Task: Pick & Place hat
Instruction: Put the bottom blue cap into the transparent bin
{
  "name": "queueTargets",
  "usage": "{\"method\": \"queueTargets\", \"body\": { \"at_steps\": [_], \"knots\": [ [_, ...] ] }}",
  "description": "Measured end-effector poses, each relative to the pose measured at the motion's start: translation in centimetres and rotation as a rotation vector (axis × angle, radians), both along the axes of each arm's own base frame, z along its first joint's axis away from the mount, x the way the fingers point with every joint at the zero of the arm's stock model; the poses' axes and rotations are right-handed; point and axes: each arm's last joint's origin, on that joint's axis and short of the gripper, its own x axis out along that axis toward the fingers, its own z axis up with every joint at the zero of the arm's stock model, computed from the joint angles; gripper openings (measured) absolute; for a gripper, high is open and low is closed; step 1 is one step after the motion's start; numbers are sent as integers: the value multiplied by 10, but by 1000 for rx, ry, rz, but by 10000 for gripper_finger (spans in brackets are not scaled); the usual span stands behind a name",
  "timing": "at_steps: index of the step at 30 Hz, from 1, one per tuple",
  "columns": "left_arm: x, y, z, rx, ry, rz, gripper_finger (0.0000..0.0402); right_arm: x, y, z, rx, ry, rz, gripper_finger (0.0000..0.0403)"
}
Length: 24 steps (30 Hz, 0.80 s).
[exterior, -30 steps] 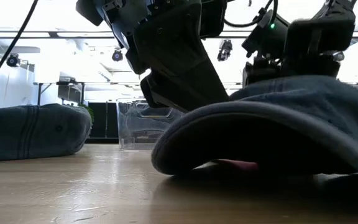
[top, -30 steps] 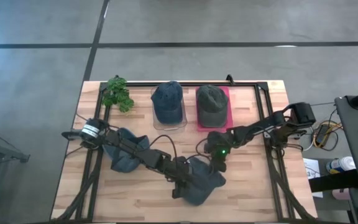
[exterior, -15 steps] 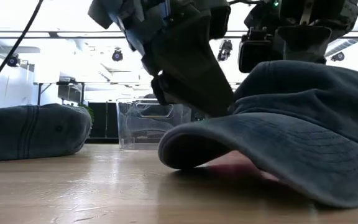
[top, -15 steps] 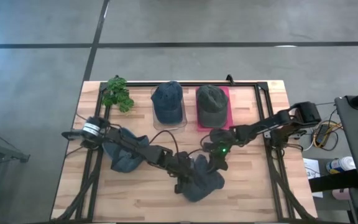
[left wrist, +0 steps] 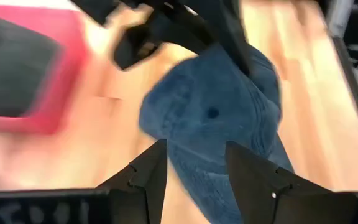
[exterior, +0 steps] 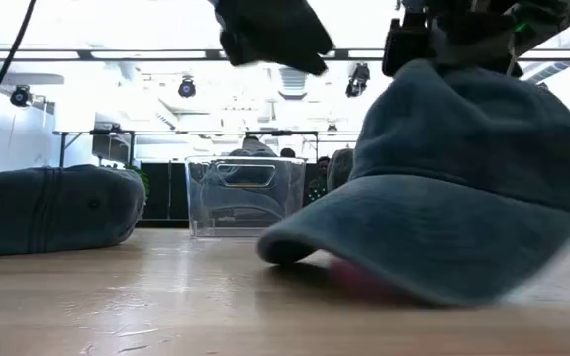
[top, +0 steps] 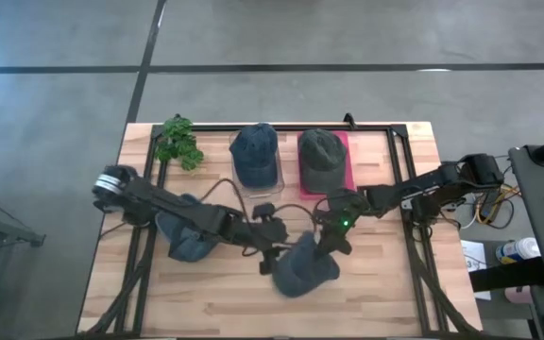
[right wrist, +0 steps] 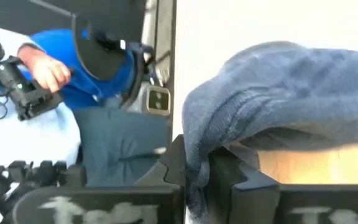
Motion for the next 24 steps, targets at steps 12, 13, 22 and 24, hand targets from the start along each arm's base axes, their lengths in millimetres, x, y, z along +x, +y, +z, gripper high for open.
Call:
{"method": "queueTargets", "body": {
  "at_steps": [12,13,22,24],
  "knots": [
    [-36,53,67,-107,-178,249,156,9,-30,70,-268,-131,31,21],
    [-39,56,71,-113,-183,251,156,11,-34,77,-323,-131,41,21],
    [-72,72,85,-139,-109,325,156,41,-101,135,-610,-181,57,21],
    [-75,74,87,-116,-103,323,156,50,-119,141,-644,-169,60,21]
  ]
}}
